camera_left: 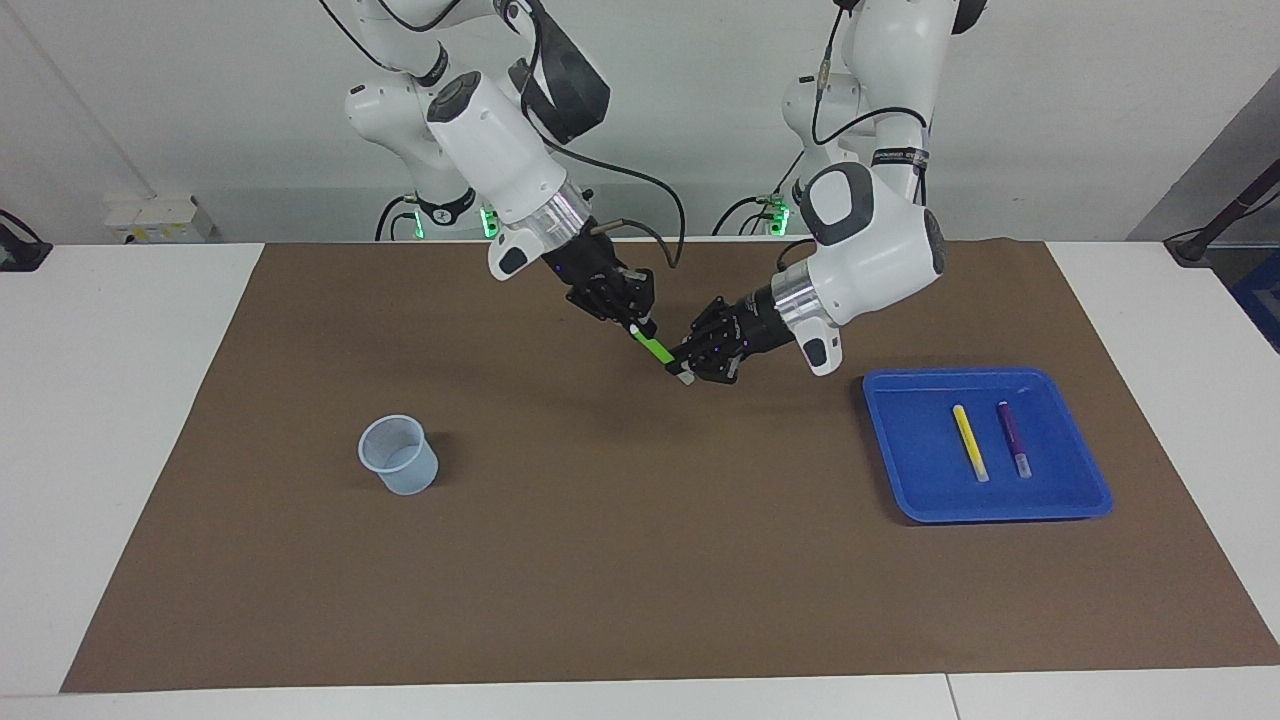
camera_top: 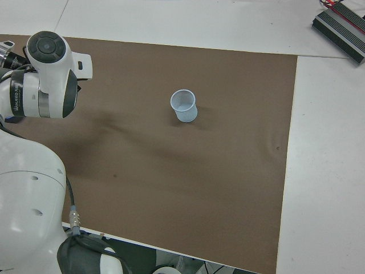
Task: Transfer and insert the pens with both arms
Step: 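Grasp the green pen with the right gripper and open the left gripper, then carry the pen to the cup while the left gripper returns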
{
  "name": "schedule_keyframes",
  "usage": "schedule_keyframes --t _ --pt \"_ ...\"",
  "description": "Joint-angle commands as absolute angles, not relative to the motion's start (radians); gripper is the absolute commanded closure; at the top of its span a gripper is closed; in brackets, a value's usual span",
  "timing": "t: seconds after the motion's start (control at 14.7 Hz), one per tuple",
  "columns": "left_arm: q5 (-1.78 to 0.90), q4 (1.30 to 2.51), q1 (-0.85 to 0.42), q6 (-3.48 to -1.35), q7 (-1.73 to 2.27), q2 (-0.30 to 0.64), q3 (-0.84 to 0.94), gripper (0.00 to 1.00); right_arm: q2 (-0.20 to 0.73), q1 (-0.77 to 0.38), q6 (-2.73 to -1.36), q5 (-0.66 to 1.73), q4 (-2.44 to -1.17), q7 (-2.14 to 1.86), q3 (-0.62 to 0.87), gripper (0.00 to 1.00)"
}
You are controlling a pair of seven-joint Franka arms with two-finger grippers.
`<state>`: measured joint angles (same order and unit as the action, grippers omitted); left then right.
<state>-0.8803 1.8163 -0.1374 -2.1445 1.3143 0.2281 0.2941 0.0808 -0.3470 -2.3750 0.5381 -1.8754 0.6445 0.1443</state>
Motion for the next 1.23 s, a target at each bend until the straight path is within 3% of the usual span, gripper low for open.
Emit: schedule_keyframes --t 0.0,0.48,0.89,1.16 --pt "-0.824 1.865 -0.127 -2.134 1.319 0.178 0.288 0.00 0.089 -0.319 -2.370 0.563 -1.859 0.514 0.146 1.00" --pt "-0.411 1.925 -0.088 -2.088 1.252 0.150 0.285 0.00 0.092 -0.204 -2.215 0.300 -1.789 0.194 0.144 1.00" --pt "-0.327 1.940 0.038 -2.079 0.745 0.147 0.284 0.00 0.086 -0.129 -2.071 0.073 -1.749 -0.102 0.143 1.00" --pt "-0.322 1.963 0.100 -2.089 0.620 0.137 0.284 0.00 0.083 -0.060 -2.023 -0.054 -1.718 -0.312 0.143 1.00"
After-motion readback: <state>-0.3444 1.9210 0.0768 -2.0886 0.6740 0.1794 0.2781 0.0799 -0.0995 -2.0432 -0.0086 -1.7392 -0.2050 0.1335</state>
